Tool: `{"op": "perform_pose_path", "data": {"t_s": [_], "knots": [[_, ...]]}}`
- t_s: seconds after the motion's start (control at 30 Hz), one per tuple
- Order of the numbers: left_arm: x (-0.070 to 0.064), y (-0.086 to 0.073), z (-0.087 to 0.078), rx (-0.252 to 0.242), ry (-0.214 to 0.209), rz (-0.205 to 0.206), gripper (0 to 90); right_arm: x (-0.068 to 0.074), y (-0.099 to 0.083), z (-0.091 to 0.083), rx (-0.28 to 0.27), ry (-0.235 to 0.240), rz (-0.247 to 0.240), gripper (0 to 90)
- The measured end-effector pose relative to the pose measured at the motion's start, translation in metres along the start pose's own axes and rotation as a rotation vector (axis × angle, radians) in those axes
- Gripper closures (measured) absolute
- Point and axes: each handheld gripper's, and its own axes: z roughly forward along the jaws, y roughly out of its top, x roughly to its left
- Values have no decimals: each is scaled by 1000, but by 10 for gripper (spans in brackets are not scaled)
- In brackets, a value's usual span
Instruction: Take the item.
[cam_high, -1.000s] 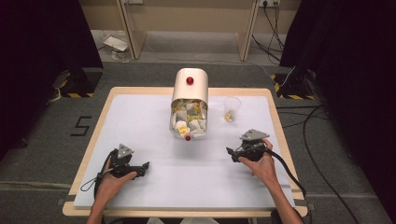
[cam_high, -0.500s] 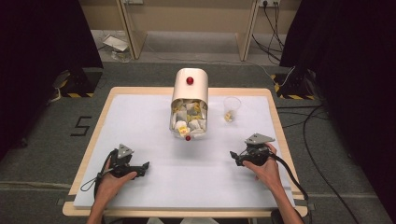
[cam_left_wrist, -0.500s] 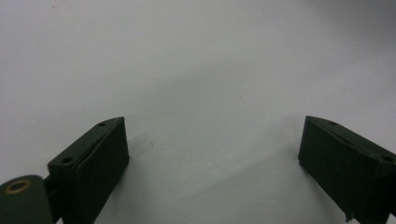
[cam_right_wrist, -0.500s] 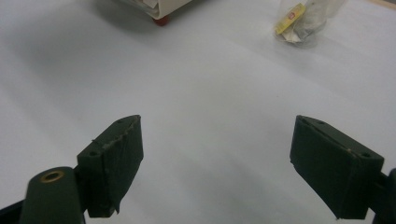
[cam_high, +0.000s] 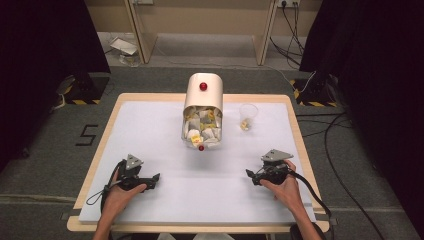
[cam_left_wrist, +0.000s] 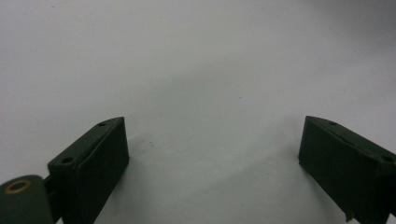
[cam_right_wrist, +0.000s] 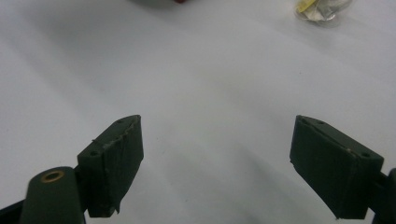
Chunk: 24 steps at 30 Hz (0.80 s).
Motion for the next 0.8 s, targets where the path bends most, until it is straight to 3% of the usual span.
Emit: {"op": "perform_pose_path", "data": {"t_s": [0.3, 0.57, 0.8], "knots": [[0, 0, 0, 0, 0, 0, 75, 6, -6, -4, 25, -10, -19, 174], [0, 0, 0, 0, 0, 0, 75, 2, -17, -6, 37, -2, 10, 180], [0, 0, 0, 0, 1, 1, 75, 6, -20, -9, 50, 3, -10, 183]]}}
